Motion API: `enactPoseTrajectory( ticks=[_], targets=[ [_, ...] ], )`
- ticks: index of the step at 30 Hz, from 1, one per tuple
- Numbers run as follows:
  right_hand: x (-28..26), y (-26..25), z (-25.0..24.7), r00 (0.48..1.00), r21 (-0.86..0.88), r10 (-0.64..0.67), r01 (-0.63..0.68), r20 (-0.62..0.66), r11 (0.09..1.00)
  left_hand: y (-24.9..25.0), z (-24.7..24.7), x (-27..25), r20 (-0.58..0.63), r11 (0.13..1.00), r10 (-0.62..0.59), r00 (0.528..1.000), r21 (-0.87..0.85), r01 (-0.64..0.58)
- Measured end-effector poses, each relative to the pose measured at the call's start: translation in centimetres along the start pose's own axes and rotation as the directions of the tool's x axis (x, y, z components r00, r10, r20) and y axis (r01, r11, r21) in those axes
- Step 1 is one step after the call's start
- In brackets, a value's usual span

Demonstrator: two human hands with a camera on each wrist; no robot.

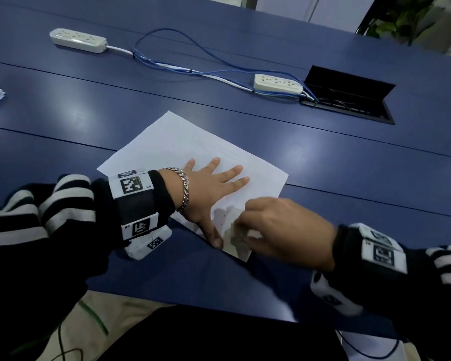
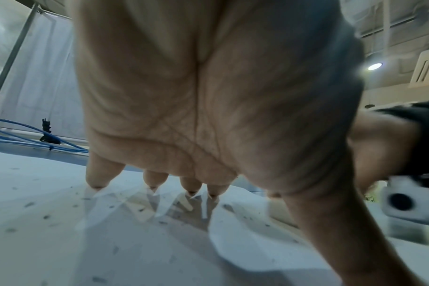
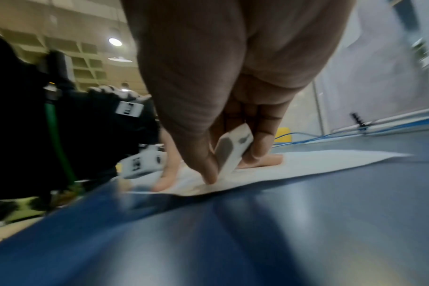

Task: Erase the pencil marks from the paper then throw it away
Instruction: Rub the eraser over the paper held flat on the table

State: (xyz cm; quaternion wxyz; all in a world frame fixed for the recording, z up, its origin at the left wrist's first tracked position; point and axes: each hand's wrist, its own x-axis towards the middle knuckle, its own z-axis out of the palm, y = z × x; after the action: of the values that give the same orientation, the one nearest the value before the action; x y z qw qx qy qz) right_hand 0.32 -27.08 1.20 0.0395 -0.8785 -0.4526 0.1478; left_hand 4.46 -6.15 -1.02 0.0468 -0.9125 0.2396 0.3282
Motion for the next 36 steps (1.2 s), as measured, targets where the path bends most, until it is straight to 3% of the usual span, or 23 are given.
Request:
enactPoseTrajectory(
  ticks=[4,9,11,15,17,20,22,26,31,36],
  targets=[
    [1.6,3.5,-1.0,0.979,-0.045,0.14,-0.148,-0.147,0.988,0.0,-0.1,-0.2,0.003,1.0,-0.001,1.0,-0.017,0.001],
    [-0.4,-1.2,0.4,0.999,-0.049,-0.046,0.045,-0.022,0.998,0.1,-0.3,-0.1,0.017,1.0,-0.01,1.0,-0.005,0.01],
    [0.1,0.0,-0.2,1.0,-0.022,0.0,0.0,-0.006,1.0,0.1,-0.2,-0.2,0.019,1.0,-0.009,1.0,-0.021,0.009],
    [1.7,3.1,-1.1,0.98,-0.051,0.13,-0.139,-0.152,0.989,0.1,-0.4,-0.5,0.027,1.0,-0.004,1.0,-0.028,0.005],
    [1.3,1.5,-0.6,0.985,-0.067,0.071,-0.082,-0.16,0.994,0.2,-0.5,-0.4,0.029,1.0,-0.009,1.0,-0.017,0.01],
    [-0.2,-1.5,0.1,0.998,-0.07,-0.051,0.049,-0.03,0.996,0.3,-0.5,-0.2,0.034,1.0,-0.017,0.999,0.006,0.017],
    [0.3,0.0,-0.5,1.0,-0.015,0.006,-0.006,-0.008,1.0,0.2,-0.4,-0.2,0.03,1.0,-0.012,0.999,-0.004,0.012],
    [1.4,3.9,-1.2,0.976,-0.057,0.161,-0.17,-0.146,0.984,0.1,-0.3,-0.3,0.033,1.0,-0.003,0.999,-0.013,0.004],
    [-0.3,-0.5,0.1,0.998,-0.077,-0.023,0.018,-0.065,0.997,0.1,-0.4,-0.1,0.035,1.0,0.001,0.999,-0.001,-0.001],
    [1.0,2.9,-0.9,0.98,-0.068,0.157,-0.166,-0.121,0.984,0.0,-0.3,-0.2,0.045,1.0,0.0,0.999,-0.023,0.001]
  ],
)
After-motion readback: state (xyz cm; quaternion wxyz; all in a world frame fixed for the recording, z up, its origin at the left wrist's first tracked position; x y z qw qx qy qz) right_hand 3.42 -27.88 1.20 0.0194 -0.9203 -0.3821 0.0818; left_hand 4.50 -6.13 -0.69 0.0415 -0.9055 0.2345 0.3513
